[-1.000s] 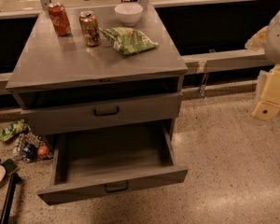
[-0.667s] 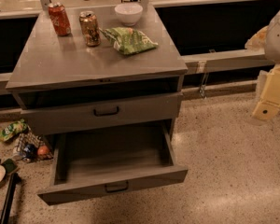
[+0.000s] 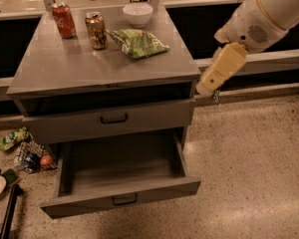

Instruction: Place orange can into middle drawer

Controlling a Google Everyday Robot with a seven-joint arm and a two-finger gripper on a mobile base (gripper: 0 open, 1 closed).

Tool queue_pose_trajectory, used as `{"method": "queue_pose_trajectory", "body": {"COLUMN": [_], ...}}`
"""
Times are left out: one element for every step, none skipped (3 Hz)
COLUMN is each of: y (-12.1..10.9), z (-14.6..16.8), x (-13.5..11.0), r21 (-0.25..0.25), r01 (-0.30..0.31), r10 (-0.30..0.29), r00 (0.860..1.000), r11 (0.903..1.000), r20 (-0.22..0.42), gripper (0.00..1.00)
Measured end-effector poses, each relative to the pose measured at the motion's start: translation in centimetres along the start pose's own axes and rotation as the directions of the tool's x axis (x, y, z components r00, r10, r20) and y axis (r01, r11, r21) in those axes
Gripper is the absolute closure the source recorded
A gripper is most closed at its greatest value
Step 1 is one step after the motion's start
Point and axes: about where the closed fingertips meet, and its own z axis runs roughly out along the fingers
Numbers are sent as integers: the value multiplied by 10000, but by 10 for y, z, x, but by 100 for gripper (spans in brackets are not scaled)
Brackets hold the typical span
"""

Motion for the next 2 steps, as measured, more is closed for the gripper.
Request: {"method": "queue_pose_trajectory", "body": {"y": [-10,-10], "z": [14,14], "x": [-15,-15], "r21": [-219,-219], "r01": [-289,-288], "r10": [303,302], "r00": [9972,9972], "r11": [9993,9993], "r20": [688,688], "gripper": [0,0]}}
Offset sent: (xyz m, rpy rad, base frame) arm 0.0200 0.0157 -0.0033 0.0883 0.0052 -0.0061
